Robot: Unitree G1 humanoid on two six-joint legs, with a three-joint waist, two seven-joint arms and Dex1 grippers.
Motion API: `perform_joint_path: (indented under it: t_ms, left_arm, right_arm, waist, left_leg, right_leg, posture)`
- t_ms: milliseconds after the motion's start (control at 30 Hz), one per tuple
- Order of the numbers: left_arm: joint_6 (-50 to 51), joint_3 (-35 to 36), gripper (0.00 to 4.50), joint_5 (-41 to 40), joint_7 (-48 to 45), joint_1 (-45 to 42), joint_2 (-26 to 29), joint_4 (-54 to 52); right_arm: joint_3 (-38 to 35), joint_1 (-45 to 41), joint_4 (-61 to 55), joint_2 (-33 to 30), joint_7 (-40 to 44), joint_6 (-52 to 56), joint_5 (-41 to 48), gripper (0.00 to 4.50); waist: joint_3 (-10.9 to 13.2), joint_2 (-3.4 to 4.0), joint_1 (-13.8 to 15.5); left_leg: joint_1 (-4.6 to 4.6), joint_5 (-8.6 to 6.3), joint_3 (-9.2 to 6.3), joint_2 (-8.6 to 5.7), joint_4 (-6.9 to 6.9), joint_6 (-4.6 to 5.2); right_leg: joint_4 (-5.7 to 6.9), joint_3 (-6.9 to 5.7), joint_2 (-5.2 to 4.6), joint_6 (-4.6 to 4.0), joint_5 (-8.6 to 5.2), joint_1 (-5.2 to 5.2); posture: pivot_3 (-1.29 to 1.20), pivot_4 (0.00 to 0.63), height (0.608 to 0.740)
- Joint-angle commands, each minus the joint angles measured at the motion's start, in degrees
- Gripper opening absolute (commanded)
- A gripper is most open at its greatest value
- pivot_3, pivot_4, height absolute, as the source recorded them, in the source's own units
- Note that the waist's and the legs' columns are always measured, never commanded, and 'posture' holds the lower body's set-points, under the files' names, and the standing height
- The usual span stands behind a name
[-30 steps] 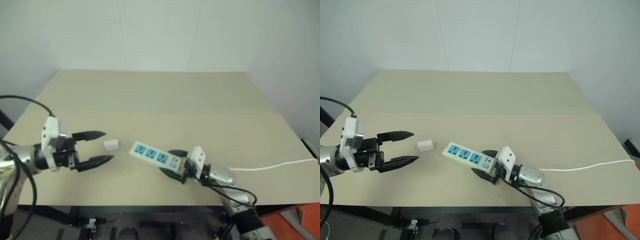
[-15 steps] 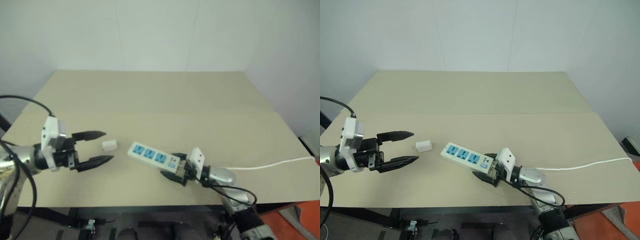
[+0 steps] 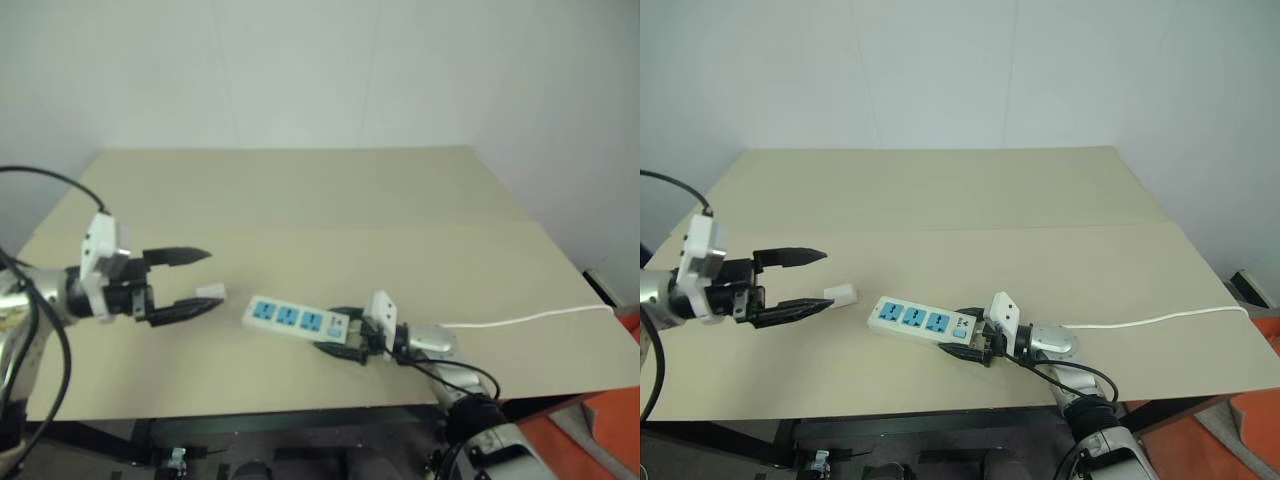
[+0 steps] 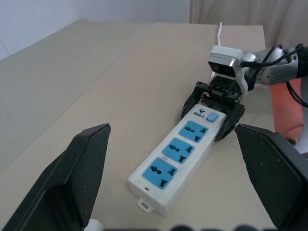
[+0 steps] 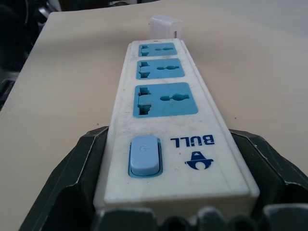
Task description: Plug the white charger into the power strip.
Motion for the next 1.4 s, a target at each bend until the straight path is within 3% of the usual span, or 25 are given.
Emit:
perform_joint_path:
  t_ms: [33,167,267,400,467,667,767,967,1167,1400]
  left_arm:
    - [-1.0,-9.5,4.50,11.3,-0.1,-13.5,4.1,9.7]
    - [-2.5,-22.1,4.50,22.6,-6.8,-32.3,3.6,23.9]
    - [-8.9,-29.6,4.50,30.4,-12.7,-40.8,1.9,31.8]
    - [-14.6,-36.5,4.50,38.7,-17.7,-47.9,-1.4,40.2]
    - [-12.4,-40.8,4.50,41.6,-18.9,-52.5,-4.2,44.9]
    - [-9.9,-61.3,4.50,48.0,-19.1,-63.9,-10.7,54.1]
    - [-11.4,-67.3,4.50,46.9,-19.1,-64.4,-11.9,54.8]
    - [-6.3,-74.1,4.50,48.2,-19.1,-64.5,-16.2,57.4]
    - [-1.8,-74.3,4.50,50.8,-19.1,-65.1,-21.4,63.8]
    - [-0.4,-71.8,4.50,54.5,-19.1,-62.1,-23.0,65.1]
  right_arm:
    - [2.2,-3.2,2.5,-0.1,3.9,-0.7,-1.4,3.41]
    - [0.9,-7.5,6.6,-0.4,7.6,-2.4,-0.5,3.41]
    - [0.6,-10.4,10.8,-0.2,9.9,-5.0,-0.9,3.41]
    - [0.9,-12.9,16.3,0.7,12.5,-8.5,-1.7,3.41]
    - [1.4,-14.1,19.1,1.0,13.3,-9.5,-2.7,3.41]
    - [1.4,-14.7,21.3,1.3,14.3,-10.3,-3.2,3.41]
    - [1.4,-14.0,20.4,0.8,14.7,-10.1,-3.2,3.41]
    - [1.2,-12.0,17.3,-0.4,14.5,-8.7,-3.0,3.41]
    - [1.3,-10.0,14.3,-1.1,14.0,-7.0,-3.0,3.41]
    - [1.5,-9.0,12.0,-1.3,13.6,-5.2,-3.1,3.41]
  waist:
    - [0.0,0.00,-0.3]
    - [0.1,0.02,-0.8]
    - [0.1,0.07,-1.0]
    - [0.1,0.12,-0.9]
    - [0.1,0.12,-0.7]
    - [0.2,0.12,-0.9]
    - [0.2,0.25,-1.1]
    - [0.2,0.25,-0.6]
    - [0.3,0.23,-0.4]
    - [0.3,0.23,-0.6]
  left_leg:
    - [-0.03,0.00,-0.01,0.00,-0.02,0.00]
    - [-0.27,0.01,-0.04,-0.06,-0.03,0.01]
    - [-0.62,0.00,-0.02,-0.09,-0.08,0.02]
    - [-0.94,-0.03,-0.09,-0.07,-0.13,0.08]
    - [-1.06,-0.04,-0.15,-0.08,-0.10,0.08]
    - [-1.09,-0.04,-0.14,-0.13,0.00,0.09]
    - [-1.03,-0.05,-0.13,-0.13,-0.02,0.11]
    - [-1.09,-0.05,-0.17,-0.16,0.06,0.11]
    - [-1.09,-0.05,-0.19,-0.21,0.09,0.11]
    - [-1.08,-0.05,-0.20,-0.21,0.08,0.11]
  right_leg:
    - [-0.01,0.02,0.04,0.04,0.03,-0.07]
    - [0.01,0.05,0.07,0.06,0.03,-0.28]
    - [0.01,0.09,0.06,0.09,-0.02,-0.62]
    - [0.13,-0.01,0.06,-0.09,-0.03,-0.96]
    - [0.16,-0.07,0.06,-0.12,-0.04,-1.03]
    - [0.23,-0.04,0.03,0.14,-0.18,-1.01]
    - [0.35,0.00,0.04,0.17,-0.21,-1.01]
    - [0.38,-0.01,0.01,0.18,-0.21,-1.00]
    - [0.37,-0.03,-0.01,0.20,-0.22,-0.96]
    - [0.38,-0.02,0.00,0.20,-0.22,-0.96]
  posture:
    - [0.00,0.150,0.740]
    - [0.00,0.150,0.740]
    - [0.00,0.150,0.740]
    - [0.00,0.150,0.740]
    - [0.00,0.150,0.740]
    - [0.00,0.150,0.740]
    - [0.00,0.150,0.740]
    - [0.00,0.150,0.740]
    - [0.00,0.150,0.740]
    - [0.00,0.150,0.740]
